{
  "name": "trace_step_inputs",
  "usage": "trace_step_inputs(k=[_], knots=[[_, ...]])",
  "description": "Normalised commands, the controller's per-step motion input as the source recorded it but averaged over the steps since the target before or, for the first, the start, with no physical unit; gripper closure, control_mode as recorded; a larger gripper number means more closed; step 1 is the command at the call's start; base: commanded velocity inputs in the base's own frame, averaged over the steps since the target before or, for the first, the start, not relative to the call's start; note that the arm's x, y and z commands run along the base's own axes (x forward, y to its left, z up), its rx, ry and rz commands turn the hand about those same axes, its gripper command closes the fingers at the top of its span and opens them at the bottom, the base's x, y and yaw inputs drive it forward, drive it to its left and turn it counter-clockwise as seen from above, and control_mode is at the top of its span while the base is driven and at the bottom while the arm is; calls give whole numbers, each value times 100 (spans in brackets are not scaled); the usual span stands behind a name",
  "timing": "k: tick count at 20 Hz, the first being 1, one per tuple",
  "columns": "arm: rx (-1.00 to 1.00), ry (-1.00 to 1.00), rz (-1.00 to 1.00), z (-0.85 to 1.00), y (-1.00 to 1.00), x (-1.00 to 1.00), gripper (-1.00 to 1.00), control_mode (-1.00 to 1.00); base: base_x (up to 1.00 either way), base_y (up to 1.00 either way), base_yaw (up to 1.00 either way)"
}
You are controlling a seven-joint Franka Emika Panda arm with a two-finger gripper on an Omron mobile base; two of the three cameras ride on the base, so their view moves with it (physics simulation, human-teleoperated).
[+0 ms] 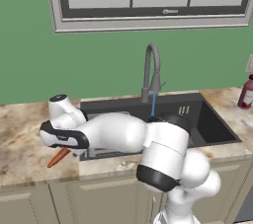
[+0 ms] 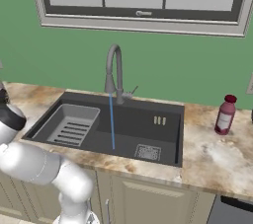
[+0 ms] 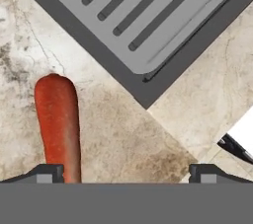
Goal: Turn on the sink faucet. Then move the carrot from the counter to the sink. Turn off the sink. Move the vegetable from the sink to the pot next to the stove. Finally move the pot to the rear right burner.
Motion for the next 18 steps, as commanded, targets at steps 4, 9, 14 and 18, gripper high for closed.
trace_step_inputs(k=[4,9,14,18], knots=[[0,0,0,-23,5,23,-100,-100,0,0,0],[0,1,0,-22,19,22,-100,-100,0,0,0],[0,1,0,-29,18,15,-100,-100,0,0,0],[0,0,0,-36,1,0,-100,-100,0,0,0]])
